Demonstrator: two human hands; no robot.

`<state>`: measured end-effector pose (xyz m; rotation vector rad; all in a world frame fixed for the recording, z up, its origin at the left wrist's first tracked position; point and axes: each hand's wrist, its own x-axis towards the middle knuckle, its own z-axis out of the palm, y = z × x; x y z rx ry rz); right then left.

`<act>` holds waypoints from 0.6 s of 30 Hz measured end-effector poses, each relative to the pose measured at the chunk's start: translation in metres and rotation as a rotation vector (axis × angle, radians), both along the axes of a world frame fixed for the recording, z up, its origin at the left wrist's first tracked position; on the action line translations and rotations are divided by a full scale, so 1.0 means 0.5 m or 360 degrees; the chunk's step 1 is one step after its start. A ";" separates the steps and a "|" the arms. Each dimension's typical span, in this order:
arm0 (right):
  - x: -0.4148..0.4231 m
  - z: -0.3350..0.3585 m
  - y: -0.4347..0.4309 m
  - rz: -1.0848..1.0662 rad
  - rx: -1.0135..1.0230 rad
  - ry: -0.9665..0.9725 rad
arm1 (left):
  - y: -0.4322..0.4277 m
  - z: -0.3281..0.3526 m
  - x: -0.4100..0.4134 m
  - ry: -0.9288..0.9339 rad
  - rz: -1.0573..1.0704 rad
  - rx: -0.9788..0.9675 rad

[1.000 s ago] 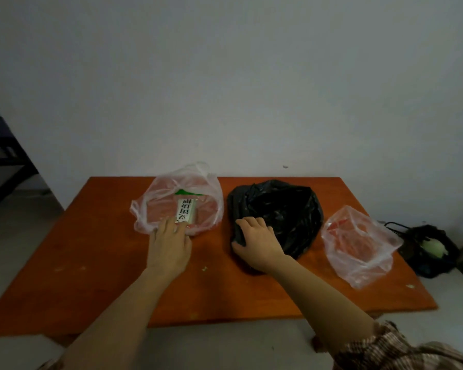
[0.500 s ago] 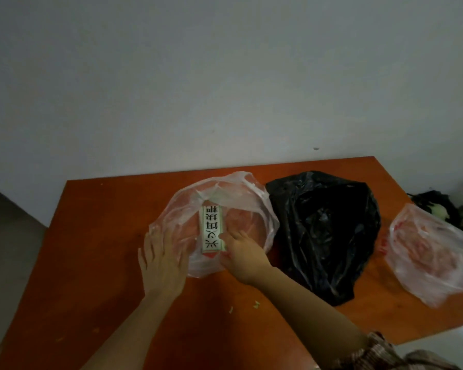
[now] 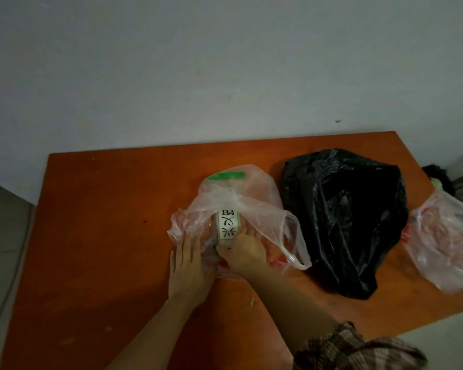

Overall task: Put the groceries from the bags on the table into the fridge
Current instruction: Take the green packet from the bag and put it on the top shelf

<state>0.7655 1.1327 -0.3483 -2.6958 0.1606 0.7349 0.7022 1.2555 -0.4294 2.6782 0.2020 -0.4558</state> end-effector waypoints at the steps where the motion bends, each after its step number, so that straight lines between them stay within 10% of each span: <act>1: -0.002 -0.005 0.007 0.0010 -0.0046 0.0010 | 0.001 0.000 -0.001 0.0005 -0.0012 0.0012; 18: 0.008 0.058 0.025 -0.0109 -0.0025 -0.0247 | -0.005 0.013 0.014 0.0140 -0.0115 0.0194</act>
